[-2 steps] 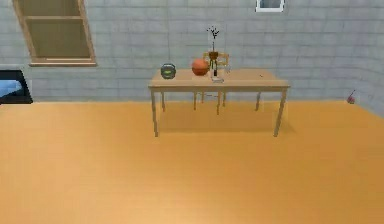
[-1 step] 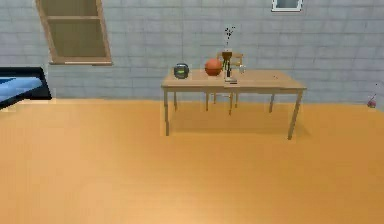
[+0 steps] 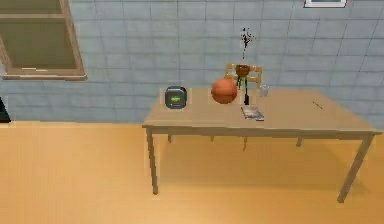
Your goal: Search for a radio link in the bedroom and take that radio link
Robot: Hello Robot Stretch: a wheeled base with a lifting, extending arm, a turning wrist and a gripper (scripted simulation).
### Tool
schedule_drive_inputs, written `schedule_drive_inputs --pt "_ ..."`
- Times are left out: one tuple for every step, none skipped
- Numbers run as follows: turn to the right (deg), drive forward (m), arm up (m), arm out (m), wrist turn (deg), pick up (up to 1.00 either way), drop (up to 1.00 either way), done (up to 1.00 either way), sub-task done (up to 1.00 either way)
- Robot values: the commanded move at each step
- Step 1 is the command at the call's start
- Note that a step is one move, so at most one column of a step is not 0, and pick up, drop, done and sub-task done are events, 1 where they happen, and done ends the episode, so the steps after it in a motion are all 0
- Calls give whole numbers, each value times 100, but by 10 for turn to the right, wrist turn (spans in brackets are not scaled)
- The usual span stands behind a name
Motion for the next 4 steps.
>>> schedule_drive_inputs --pt "0 100 0 0 0 0 0 0 0" --pt "-450 0 0 0 0 0 0 0 0" --pt "-90 0 0 0 0 0 0 0 0" --pt "450 0 0 0 0 0 0 0 0"
